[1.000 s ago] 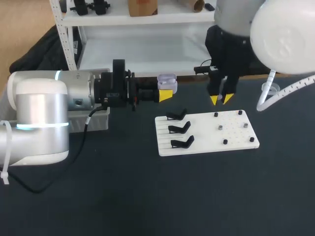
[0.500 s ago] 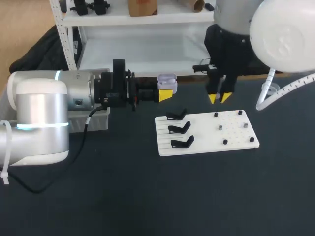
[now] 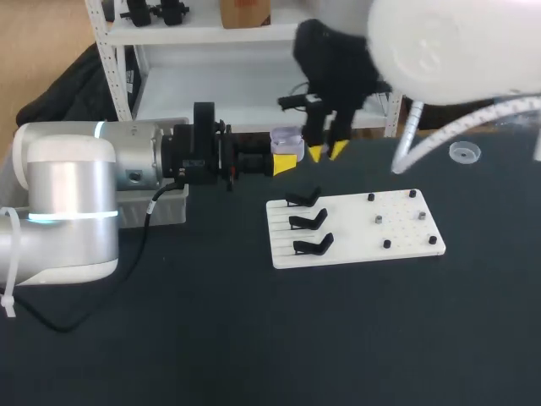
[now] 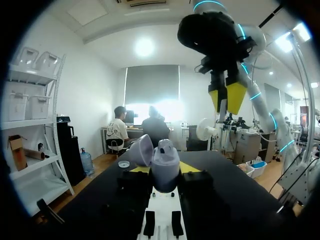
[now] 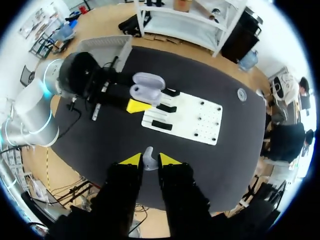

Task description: Pick up each earbud case from the left stands, insert the matching earbuds, close the lid, and place the case in the box.

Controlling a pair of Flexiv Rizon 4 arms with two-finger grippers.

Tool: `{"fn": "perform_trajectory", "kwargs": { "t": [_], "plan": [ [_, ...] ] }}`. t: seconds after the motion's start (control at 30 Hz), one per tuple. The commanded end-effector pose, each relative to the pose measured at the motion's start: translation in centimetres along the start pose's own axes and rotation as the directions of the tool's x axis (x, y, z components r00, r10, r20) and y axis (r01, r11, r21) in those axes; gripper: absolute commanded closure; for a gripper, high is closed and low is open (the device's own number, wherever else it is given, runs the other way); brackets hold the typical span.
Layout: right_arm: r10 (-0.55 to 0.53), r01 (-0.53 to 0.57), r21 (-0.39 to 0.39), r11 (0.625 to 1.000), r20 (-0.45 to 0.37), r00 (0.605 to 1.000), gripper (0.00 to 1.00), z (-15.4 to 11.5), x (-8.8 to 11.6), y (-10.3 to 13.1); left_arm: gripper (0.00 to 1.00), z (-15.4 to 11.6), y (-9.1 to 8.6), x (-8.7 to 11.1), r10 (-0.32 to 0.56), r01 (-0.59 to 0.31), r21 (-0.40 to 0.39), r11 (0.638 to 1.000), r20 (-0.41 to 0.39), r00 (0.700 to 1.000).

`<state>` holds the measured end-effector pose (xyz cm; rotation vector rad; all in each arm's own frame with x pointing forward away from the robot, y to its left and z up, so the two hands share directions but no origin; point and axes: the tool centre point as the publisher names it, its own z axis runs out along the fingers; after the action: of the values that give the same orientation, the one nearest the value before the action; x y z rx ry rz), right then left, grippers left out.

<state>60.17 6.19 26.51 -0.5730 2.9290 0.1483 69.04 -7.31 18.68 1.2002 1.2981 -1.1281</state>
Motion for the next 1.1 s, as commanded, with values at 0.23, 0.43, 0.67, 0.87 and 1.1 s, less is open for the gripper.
{"fn": "perform_trajectory", "kwargs": {
  "t": [0.23, 0.43, 0.67, 0.87, 1.1],
  "plan": [
    [-0.097, 0.098, 0.024, 0.995, -0.053, 0.994, 1.00, -1.0, -4.4, 1.8, 1.00, 0.0, 0.0, 0.0, 0.001, -0.001, -0.002, 1.000, 0.002, 1.000],
    [-0.118, 0.120, 0.071, 0.990, -0.033, 0.992, 1.00, -1.4, -5.6, 2.0, 1.00, 0.0, 0.0, 0.0, 0.001, -0.001, -0.002, 1.000, 0.002, 1.000],
    [-0.118, 0.120, 0.071, 0.990, -0.033, 0.992, 1.00, -1.4, -5.6, 2.0, 1.00, 0.0, 0.0, 0.0, 0.001, -0.001, -0.002, 1.000, 0.002, 1.000],
    [-0.118, 0.120, 0.071, 0.990, -0.033, 0.992, 1.00, -1.4, -5.6, 2.0, 1.00, 0.0, 0.0, 0.0, 0.001, -0.001, -0.002, 1.000, 0.002, 1.000],
    [-0.118, 0.120, 0.071, 0.990, -0.033, 0.992, 1.00, -1.4, -5.6, 2.0, 1.00, 0.0, 0.0, 0.0, 0.001, -0.001, -0.002, 1.000, 0.002, 1.000]
  ]
}}
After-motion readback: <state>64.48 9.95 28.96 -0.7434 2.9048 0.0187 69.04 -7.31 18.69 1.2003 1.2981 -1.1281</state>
